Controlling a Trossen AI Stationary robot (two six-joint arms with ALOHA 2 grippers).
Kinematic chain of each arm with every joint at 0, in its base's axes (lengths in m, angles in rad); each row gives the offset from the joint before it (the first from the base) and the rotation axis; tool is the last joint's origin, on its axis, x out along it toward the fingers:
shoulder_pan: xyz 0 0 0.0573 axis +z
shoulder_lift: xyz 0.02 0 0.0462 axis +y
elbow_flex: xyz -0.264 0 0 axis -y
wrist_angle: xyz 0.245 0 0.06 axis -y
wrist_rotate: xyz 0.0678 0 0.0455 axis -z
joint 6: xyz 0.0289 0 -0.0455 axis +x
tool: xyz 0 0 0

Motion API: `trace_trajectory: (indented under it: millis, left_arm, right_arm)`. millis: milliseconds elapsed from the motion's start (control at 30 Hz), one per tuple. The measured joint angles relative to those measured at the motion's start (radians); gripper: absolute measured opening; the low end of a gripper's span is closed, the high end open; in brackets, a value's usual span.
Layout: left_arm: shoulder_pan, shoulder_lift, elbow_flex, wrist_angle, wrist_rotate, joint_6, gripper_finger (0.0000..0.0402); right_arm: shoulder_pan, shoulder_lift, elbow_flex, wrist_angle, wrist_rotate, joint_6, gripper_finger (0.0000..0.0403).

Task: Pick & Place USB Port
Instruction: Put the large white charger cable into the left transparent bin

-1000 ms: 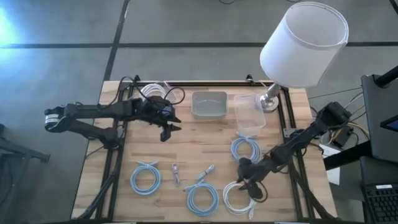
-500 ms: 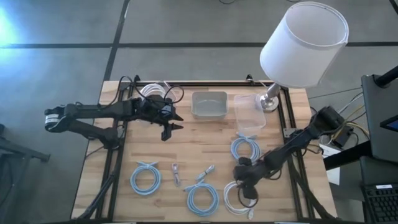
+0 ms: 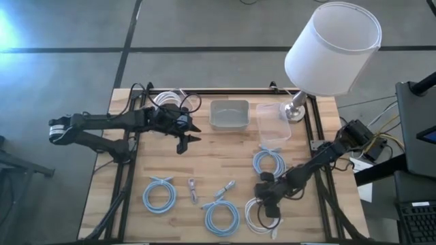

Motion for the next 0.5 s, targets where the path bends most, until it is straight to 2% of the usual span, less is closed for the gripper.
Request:
trace_trajectory:
  millis: [233,367,500]
  left_arm:
    - [0.000,0.000,0.000,0.001,0.000,-0.001,0.0174]
    - [0.000,0.000,0.000,0.018,0.000,-0.019,0.0174]
    - [0.000,0.000,0.000,0.056,0.000,-0.071,0.0174]
  right_arm:
    - [-0.007,-0.083,0.001,-0.035,-0.012,-0.013,0.0027]
    - [-0.015,-0.156,0.004,-0.044,0.001,-0.056,0.0026]
    - [-0.031,-0.238,0.004,-0.065,0.127,-0.144,0.0028]
